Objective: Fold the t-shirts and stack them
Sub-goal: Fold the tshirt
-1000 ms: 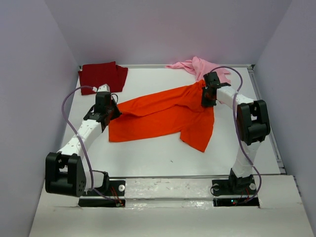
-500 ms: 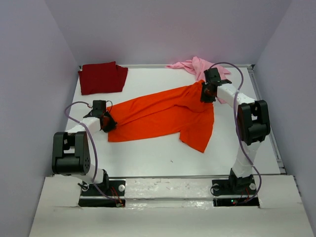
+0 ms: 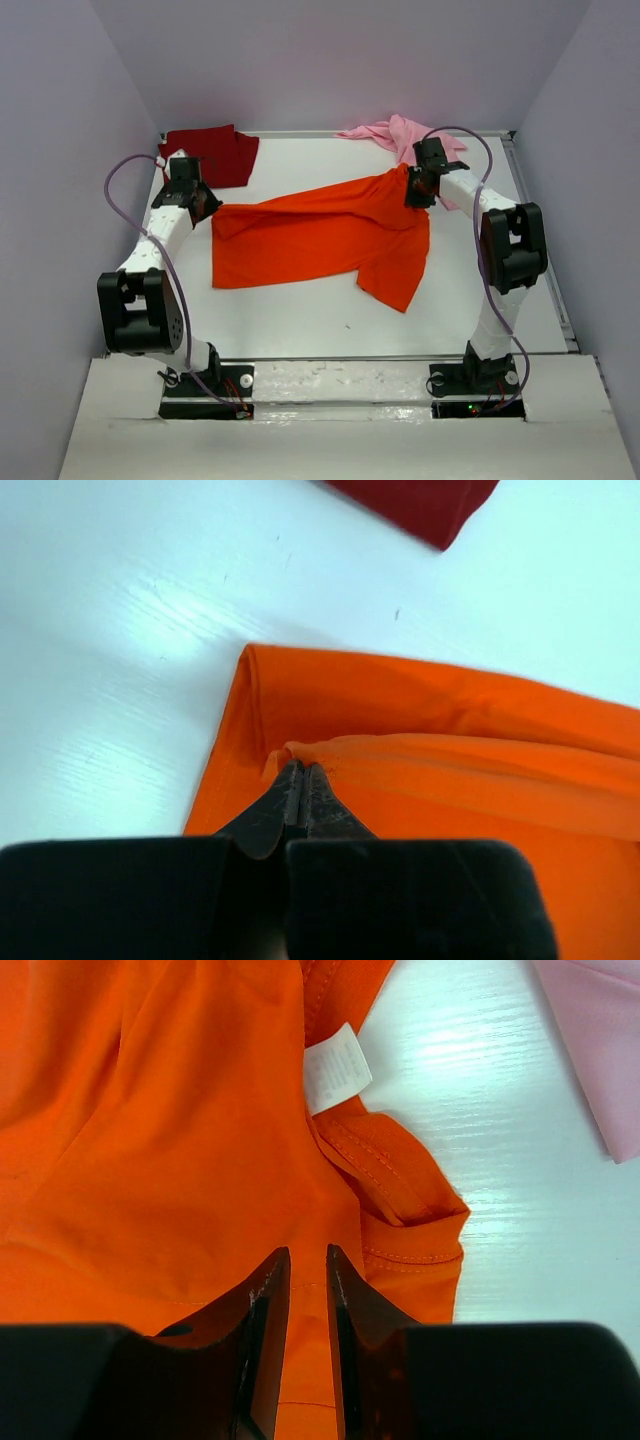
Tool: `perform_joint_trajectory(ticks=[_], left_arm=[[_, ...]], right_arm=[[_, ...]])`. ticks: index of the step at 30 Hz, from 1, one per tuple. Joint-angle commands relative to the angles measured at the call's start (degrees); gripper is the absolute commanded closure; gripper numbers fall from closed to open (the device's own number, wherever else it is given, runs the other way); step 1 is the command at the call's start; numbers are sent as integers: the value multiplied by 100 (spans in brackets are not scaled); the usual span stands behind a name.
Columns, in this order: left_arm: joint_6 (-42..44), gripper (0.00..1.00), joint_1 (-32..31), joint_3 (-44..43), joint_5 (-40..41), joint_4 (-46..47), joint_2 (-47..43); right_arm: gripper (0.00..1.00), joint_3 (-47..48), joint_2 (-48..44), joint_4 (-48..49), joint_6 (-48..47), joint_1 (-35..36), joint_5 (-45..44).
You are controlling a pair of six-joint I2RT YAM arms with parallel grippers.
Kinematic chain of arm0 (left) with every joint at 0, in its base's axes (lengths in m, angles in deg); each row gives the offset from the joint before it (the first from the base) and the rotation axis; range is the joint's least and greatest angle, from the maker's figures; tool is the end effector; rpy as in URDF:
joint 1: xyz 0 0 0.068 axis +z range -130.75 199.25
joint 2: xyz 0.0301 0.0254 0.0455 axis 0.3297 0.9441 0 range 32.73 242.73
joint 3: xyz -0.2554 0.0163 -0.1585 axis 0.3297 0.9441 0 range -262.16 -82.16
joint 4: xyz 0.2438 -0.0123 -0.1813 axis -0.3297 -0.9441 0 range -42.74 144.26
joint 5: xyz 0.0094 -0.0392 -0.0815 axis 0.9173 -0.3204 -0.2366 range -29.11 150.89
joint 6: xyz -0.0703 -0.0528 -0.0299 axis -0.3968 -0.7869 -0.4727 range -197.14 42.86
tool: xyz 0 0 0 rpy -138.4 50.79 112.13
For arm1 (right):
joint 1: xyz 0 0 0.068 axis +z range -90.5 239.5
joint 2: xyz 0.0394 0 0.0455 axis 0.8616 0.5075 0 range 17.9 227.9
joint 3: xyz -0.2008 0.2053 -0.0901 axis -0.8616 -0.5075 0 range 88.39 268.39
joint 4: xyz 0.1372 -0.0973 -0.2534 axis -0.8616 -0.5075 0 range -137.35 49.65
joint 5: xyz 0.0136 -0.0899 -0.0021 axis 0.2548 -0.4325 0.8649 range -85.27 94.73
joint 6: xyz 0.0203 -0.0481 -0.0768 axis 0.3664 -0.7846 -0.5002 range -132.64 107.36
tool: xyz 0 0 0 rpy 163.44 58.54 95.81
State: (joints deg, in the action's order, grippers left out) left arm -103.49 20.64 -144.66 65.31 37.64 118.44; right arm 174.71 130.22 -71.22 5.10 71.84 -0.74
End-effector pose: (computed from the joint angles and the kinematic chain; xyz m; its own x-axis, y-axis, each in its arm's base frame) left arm 0.4088 0.0163 0.2458 -0.5367 -0.4558 -0.7100 -0.3590 0.8849 -0.2967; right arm 0.4944 0.1000 0.1797 -0.8284 0.1292 -0.5450 0.0951 0.9914 0.0904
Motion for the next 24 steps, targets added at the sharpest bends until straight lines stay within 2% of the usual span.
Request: perform_joint_trajectory(ticks=[1,5,11,15,24], left_arm=[[191,100,37,-498,120,36,-117],[253,100,37,-1219,199,-87,296],[139,100,28,-1791,102,448,674],[95,100,28,-2327,-81,379,1087],[69,100,11,-2864,-249,608,1615]], right_arm=[[73,-54,-140,301,-34,-39,257],[73,-37,-69,319,28,-39,503],[72,-45,19,336,37,-39,863],[72,-98,71,345,72,-39,1118],[72,-397,-113,442,195,190,1215]])
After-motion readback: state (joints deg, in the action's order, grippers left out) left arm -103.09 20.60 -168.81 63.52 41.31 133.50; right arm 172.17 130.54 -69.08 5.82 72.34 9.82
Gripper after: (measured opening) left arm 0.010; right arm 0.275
